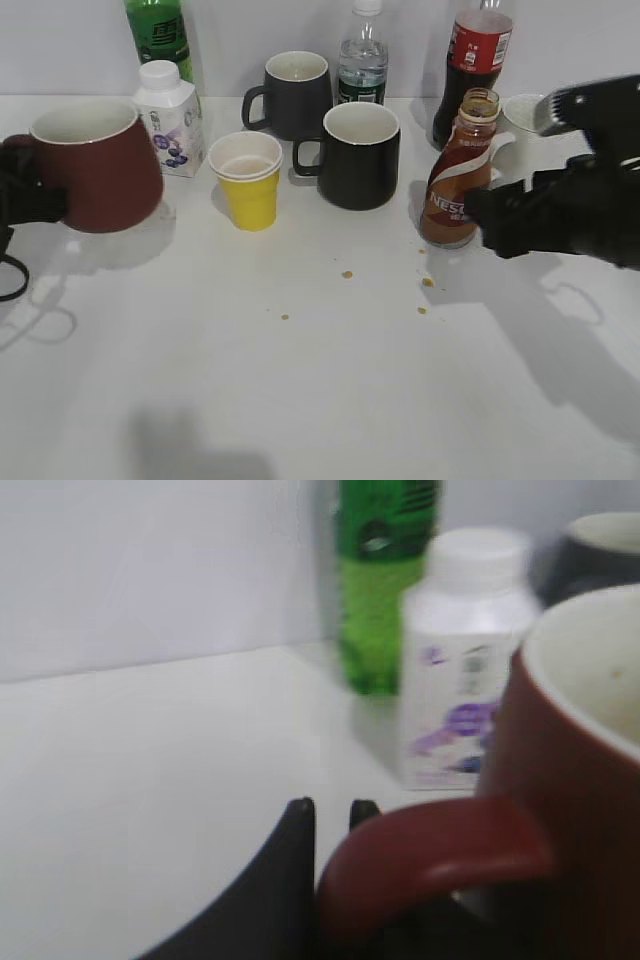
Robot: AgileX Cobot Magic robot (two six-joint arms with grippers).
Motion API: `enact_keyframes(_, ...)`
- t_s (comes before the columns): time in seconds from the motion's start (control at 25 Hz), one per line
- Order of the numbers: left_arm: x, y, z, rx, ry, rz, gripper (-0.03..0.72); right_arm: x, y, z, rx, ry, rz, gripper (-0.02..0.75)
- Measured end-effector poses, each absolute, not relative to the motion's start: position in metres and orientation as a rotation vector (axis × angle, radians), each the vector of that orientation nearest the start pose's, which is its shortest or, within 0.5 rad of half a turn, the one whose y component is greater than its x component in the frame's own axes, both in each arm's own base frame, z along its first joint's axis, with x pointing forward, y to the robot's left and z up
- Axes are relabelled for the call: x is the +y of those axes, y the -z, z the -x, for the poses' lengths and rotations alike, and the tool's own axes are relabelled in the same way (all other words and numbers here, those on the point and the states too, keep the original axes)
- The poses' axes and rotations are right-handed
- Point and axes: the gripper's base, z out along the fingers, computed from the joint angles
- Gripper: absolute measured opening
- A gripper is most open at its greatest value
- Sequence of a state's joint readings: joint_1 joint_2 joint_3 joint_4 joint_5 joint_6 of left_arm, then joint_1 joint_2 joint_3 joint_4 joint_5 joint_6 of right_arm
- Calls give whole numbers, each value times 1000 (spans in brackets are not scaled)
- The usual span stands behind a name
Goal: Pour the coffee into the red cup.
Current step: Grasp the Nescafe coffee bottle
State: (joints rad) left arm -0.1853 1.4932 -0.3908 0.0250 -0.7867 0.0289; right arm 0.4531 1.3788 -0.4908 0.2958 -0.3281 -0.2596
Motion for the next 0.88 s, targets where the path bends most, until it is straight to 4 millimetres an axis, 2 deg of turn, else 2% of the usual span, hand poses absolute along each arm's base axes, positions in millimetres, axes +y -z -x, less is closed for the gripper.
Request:
enact_keyframes(0.2, -69, -206, -232, 1777, 179, -314, 74, 114, -184, -246, 1945, -232, 430, 593)
enact_keyframes(0.44, -85, -204, -220, 1835, 227, -402, 74, 119, -157, -259, 1903, -231, 401, 594)
enact_keyframes(0.68, -110, -204, -209, 1821, 304, -509, 73, 120, -133, -269, 1897, -207, 353, 596)
enact_keyframes(0.88, -129, -204, -198, 1800, 368, -597, 73, 127, -122, -285, 1896, -203, 348, 596)
